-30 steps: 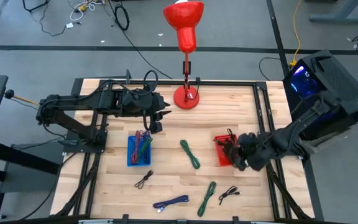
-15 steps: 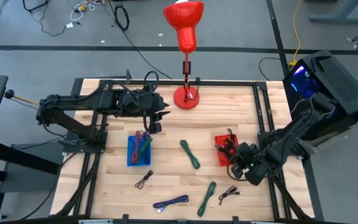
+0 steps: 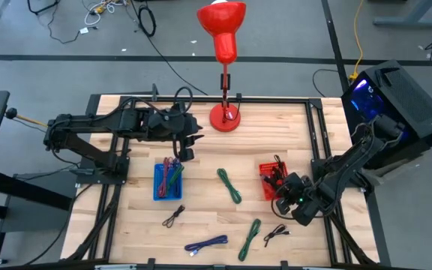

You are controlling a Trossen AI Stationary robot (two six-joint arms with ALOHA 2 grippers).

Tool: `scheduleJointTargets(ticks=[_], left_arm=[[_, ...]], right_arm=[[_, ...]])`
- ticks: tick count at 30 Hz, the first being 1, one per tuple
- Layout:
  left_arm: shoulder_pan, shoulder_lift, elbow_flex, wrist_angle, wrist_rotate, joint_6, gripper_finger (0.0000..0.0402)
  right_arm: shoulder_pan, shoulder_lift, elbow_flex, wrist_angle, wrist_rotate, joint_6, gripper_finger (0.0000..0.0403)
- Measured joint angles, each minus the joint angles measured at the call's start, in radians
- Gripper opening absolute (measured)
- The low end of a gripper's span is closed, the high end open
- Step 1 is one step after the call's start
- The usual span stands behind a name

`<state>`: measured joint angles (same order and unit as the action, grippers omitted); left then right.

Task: Pick & Place USB Port
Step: Put the black charger cable into the red bin, then put the green and black charger cable into the blue bin

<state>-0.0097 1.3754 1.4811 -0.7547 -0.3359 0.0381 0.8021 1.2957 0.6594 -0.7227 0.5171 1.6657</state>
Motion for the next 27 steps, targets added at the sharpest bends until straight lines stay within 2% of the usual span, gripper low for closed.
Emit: scheduleJointTargets(ticks=[10,16,23,27], left_arm=[[0.000,0.000,0.000,-0.009,0.000,-0.001,0.0119],[0.000,0.000,0.000,-0.009,0.004,0.000,0.0119],[-0.017,0.024,0.002,-0.011,0.150,-0.035,0.0119],[-0.074,0.124,0.002,-0.015,0.246,0.049,0.0119]], right_arm=[[-0.003,0.000,0.000,-0.021,0.027,-0.030,0.0061],[-0.014,-0.010,0.000,-0.039,0.106,-0.099,0.0070],[-0.043,-0.134,0.007,-0.038,0.280,-0.303,0.0070],[-0.059,-0.228,0.027,-0.033,0.374,-0.463,0.0070]])
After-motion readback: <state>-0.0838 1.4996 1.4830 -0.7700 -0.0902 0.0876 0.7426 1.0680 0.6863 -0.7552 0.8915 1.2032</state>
